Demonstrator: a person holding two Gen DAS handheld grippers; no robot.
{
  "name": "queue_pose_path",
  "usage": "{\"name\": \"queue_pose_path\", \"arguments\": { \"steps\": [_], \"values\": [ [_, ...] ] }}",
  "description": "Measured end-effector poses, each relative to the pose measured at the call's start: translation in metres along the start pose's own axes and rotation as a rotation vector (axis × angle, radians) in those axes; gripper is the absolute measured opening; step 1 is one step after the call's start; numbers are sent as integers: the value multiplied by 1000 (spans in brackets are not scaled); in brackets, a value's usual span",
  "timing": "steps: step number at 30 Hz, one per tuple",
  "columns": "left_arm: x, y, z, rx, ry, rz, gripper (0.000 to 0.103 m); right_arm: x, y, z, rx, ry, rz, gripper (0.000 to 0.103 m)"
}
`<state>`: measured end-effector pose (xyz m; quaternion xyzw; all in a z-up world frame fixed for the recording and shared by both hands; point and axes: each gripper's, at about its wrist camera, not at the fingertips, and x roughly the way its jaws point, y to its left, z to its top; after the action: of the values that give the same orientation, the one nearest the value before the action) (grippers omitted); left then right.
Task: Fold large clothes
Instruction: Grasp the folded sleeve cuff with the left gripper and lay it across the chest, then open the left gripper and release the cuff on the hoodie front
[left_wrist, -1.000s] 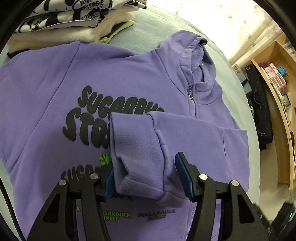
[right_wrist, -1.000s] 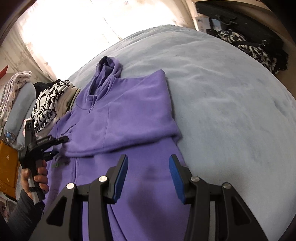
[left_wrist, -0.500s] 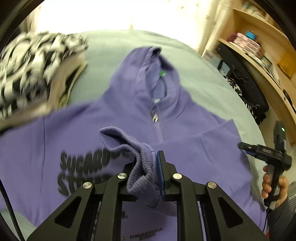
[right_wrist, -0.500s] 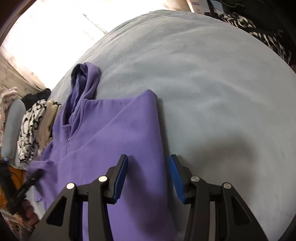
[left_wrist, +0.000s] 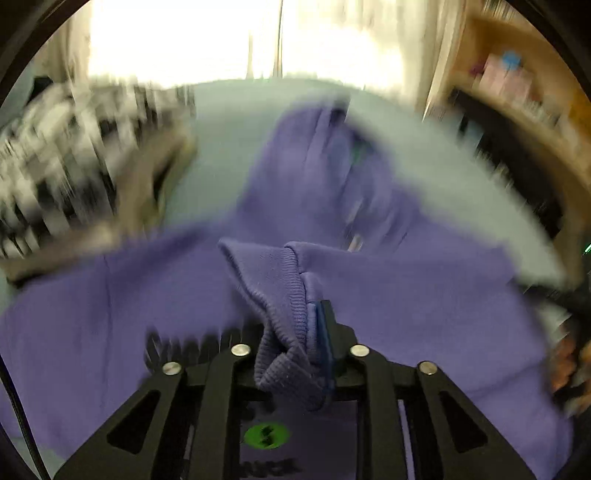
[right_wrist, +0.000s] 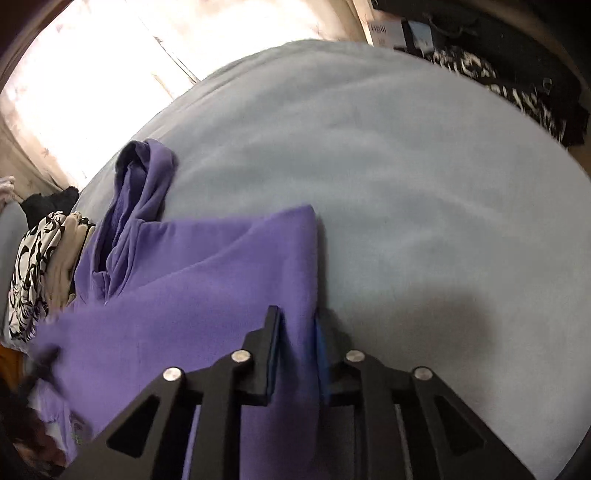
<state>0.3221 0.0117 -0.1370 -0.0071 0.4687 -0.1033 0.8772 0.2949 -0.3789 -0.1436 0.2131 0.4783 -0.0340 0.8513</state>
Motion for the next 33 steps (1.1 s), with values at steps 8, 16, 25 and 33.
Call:
{"name": "queue_pose_path", "arguments": {
  "steps": [8, 16, 25, 33],
  "values": [
    [3, 11, -13, -29, 18, -111, 52, -47, -24, -16, 48, 38, 114, 48],
    [-6, 24, -23, -145, 102, -99, 52, -58, -8, -68, -63, 125, 145, 47],
    [-5, -2, -37, -14, 102, -6, 24, -58, 4, -98, -143, 79, -14, 25],
    [-43, 25, -30, -123, 44, 36, 47, -97, 8, -87, -76, 43, -60, 38]
  ]
}}
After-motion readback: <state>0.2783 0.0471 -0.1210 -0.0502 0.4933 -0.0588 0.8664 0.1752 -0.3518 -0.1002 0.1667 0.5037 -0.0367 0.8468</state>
